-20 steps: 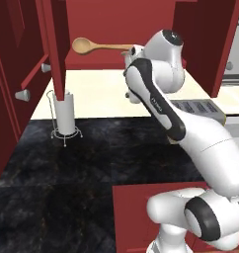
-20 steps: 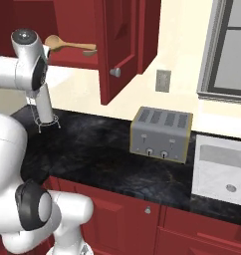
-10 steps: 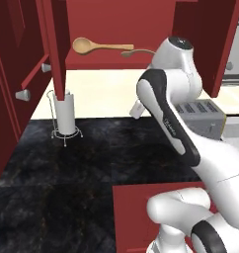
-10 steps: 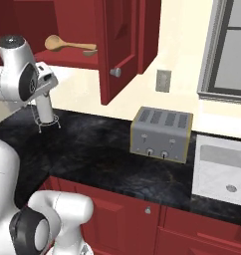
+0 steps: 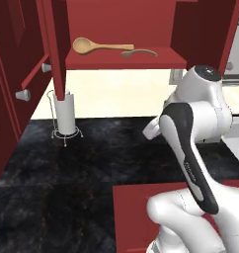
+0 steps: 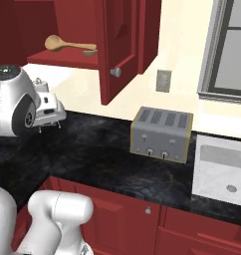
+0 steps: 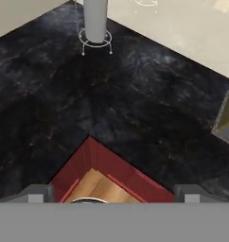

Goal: Organize the utensils by type. Pick up the wooden spoons from the counter and place them in the open cabinet. Then pick up the metallic utensils from the counter and place them in the open drawer.

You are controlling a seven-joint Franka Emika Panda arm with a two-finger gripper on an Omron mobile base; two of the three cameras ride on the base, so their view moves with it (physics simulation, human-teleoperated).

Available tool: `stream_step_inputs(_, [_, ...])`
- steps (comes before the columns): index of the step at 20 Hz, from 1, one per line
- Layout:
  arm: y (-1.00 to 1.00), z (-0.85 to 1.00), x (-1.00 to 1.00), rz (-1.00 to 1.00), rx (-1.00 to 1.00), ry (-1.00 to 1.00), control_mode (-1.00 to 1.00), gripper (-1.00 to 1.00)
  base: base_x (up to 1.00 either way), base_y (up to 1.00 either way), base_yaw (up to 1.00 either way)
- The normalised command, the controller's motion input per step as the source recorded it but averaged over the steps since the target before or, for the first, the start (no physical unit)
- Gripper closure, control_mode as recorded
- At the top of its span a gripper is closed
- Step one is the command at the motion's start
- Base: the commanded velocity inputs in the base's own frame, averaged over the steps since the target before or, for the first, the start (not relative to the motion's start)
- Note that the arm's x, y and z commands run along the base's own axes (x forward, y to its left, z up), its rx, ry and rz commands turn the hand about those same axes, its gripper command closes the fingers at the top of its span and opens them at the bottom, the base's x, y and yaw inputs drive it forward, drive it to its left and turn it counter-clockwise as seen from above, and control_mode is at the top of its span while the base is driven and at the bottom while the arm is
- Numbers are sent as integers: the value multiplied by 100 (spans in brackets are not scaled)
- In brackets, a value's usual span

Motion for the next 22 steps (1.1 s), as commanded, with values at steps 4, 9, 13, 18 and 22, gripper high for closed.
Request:
stream_step_inputs(4, [-37,-56,-53,-40,0,2,-100,-100,0,0,0])
stream_step_inputs(9, [-29,-44,-44,-21,4,4,-100,-100,0,0,0])
stream_step_inputs(13, [0,-9,-8,-2,0,2,-100,-100,0,0,0])
stream_step_inputs(18, [0,-1,-5,0,0,0,-100,-100,0,0,0])
stream_step_inputs(22, [-4,-2,-14,-2,0,0,100,-100,-56,-24,-14])
